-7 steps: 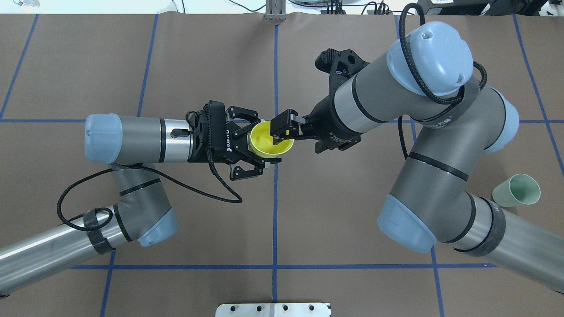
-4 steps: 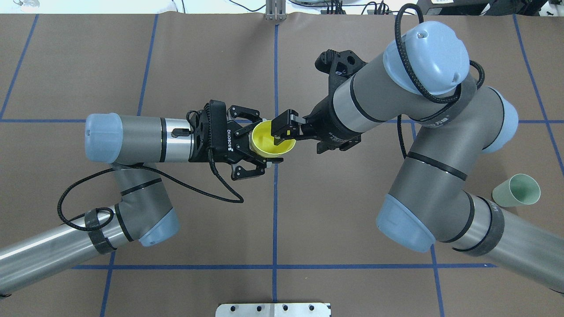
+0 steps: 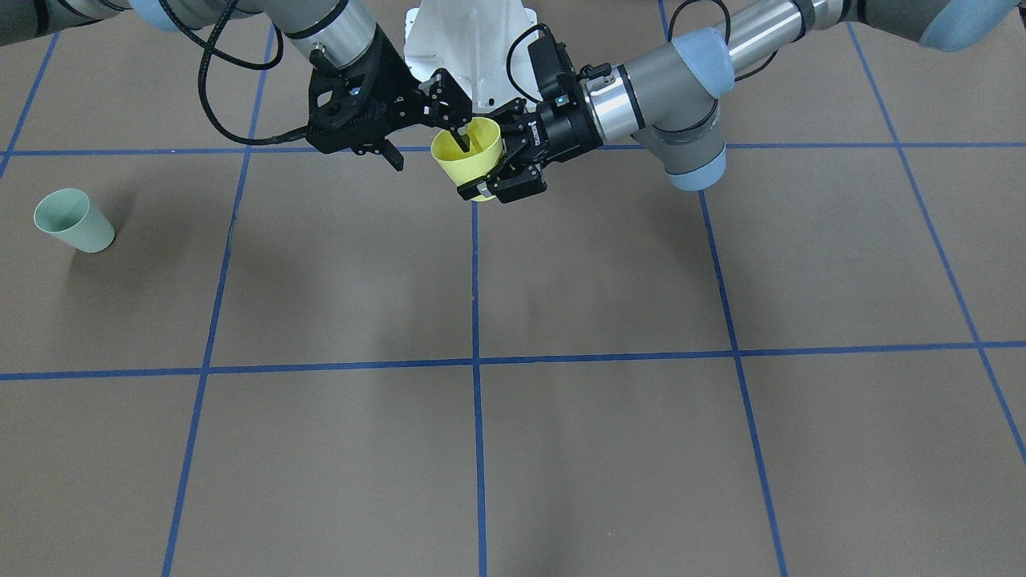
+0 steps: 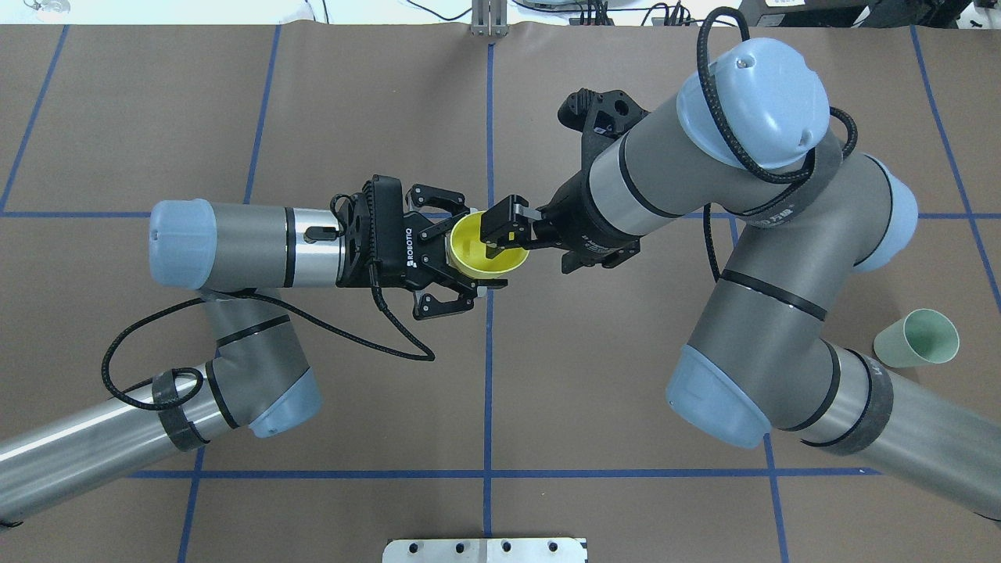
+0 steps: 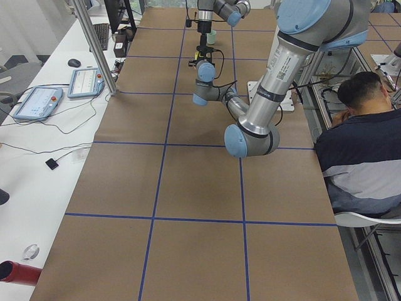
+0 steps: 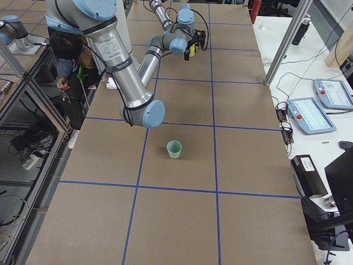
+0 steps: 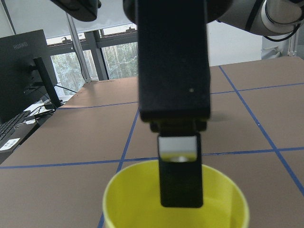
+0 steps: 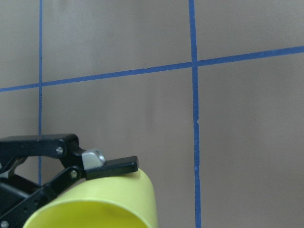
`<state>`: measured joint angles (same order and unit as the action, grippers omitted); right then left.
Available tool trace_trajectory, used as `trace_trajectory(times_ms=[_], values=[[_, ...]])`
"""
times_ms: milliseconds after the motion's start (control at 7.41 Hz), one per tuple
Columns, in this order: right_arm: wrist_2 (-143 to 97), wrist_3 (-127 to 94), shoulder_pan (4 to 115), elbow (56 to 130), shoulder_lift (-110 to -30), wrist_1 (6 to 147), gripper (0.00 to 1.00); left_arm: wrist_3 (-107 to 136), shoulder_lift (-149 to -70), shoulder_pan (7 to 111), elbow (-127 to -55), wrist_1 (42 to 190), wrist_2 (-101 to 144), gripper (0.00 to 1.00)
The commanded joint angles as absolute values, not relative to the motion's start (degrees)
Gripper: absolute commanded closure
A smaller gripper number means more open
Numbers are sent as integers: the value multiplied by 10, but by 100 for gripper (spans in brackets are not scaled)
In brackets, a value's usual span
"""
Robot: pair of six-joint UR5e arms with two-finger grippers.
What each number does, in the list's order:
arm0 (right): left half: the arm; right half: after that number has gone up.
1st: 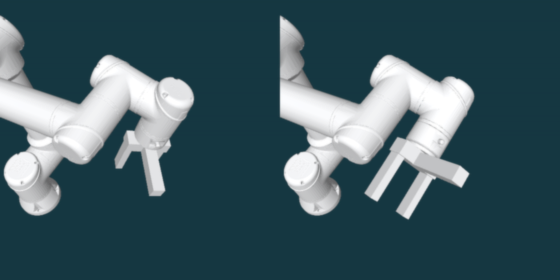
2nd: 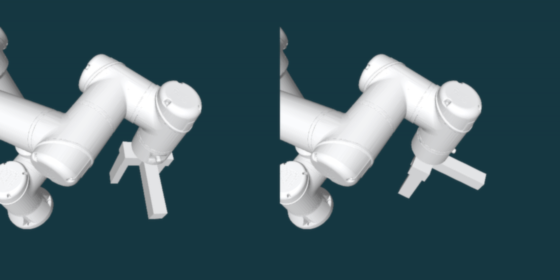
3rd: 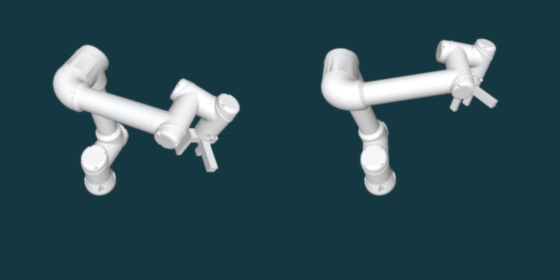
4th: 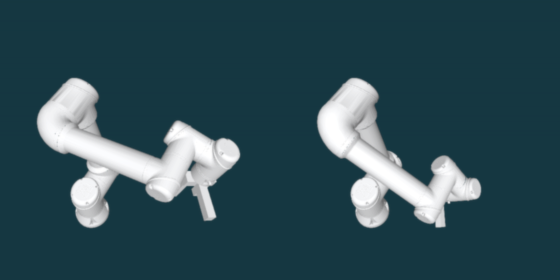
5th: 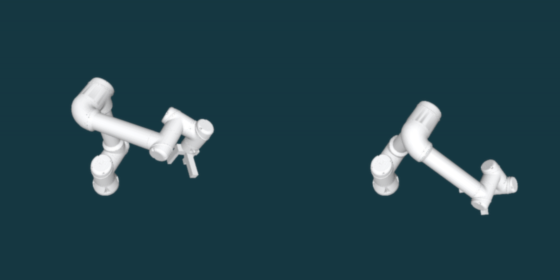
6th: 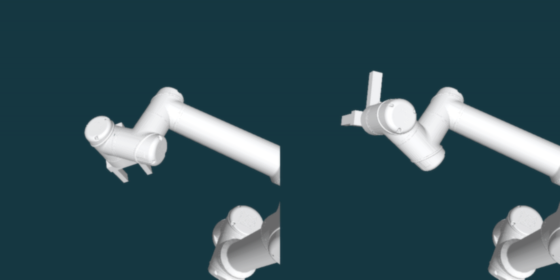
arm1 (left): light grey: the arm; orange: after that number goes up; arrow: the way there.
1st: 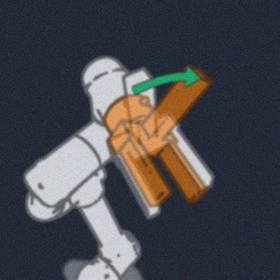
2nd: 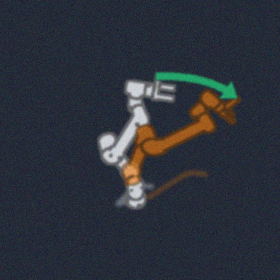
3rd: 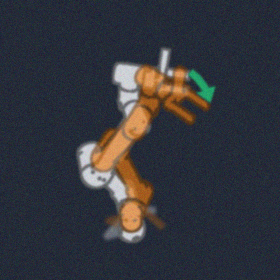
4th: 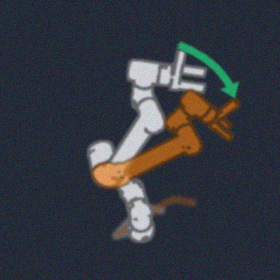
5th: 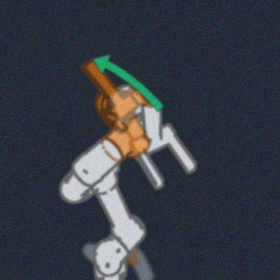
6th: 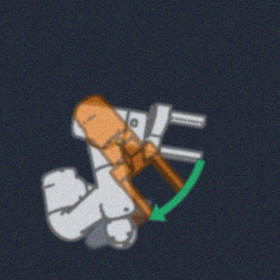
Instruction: Transfer and stack yellow cup on green cup
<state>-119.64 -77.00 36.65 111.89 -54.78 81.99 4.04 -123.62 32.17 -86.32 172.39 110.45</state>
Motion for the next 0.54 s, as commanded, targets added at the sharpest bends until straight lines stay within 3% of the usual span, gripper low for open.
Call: trace_trajectory(times_ms=[0,135,270,405], values=[[-1197,-770,367,1119,-547,820,5,40,-1237,322,-865,1726,1105,100],[-1197,-769,367,1120,-547,820,41,40,-1237,322,-866,1726,1105,100],[-1197,-764,367,1121,-546,820,84,41,-1236,322,-866,1726,1105,100],[-1197,-762,367,1121,-541,819,100,41,-1236,322,-866,1727,1105,100]])
